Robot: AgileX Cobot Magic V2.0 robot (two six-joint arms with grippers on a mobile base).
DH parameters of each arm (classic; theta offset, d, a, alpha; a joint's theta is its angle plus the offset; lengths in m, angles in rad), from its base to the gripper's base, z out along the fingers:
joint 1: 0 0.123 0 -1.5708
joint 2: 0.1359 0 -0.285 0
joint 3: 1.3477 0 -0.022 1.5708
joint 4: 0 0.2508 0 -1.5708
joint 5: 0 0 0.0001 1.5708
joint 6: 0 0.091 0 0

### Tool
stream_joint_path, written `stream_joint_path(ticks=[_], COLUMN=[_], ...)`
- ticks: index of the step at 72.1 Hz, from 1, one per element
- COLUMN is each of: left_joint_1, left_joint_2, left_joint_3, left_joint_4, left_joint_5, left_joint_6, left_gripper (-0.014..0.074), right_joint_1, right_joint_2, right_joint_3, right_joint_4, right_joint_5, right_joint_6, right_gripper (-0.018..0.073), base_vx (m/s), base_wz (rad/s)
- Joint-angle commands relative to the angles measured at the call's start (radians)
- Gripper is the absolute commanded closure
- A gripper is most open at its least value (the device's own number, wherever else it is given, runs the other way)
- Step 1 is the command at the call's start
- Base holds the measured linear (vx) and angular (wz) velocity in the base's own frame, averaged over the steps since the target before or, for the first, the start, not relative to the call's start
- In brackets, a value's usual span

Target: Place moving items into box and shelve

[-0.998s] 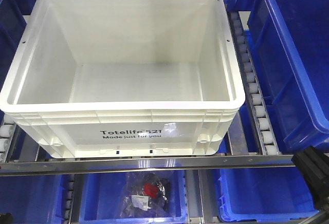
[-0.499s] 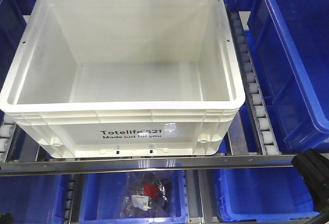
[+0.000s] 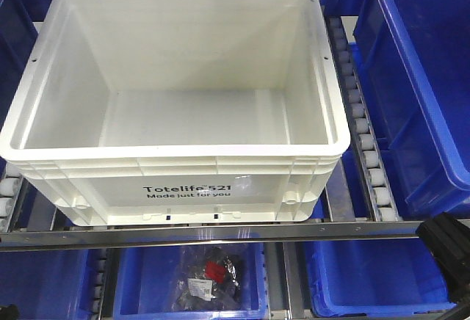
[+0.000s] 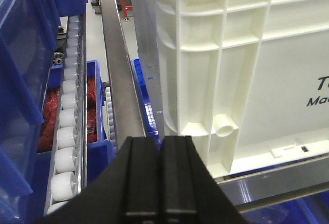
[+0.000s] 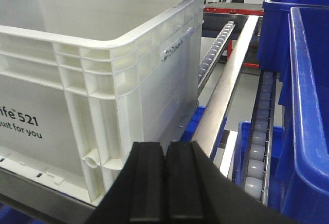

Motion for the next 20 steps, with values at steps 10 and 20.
stream_joint_path(ticks=[10, 20], left_joint_1=[-0.005, -0.005], left_joint_2=[-0.017, -0.017], left_joint_3=[0.019, 0.019], left_joint_4=[0.0, 0.0], left_joint_5=[-0.077, -0.077], left_joint_6=[-0.001, -0.001], left_gripper=[0.0624, 0.0624], right_joint_1=[0.0, 0.0], right_joint_2=[-0.007, -0.007], right_joint_3=[0.003, 0.003], right_joint_4=[-0.001, -0.001], right_joint_5=[-0.08, -0.08], right_joint_6=[0.003, 0.003], right_gripper=[0.0574, 0.0574], base_vx=[0.0, 0.0], base_wz=[0.0, 0.0])
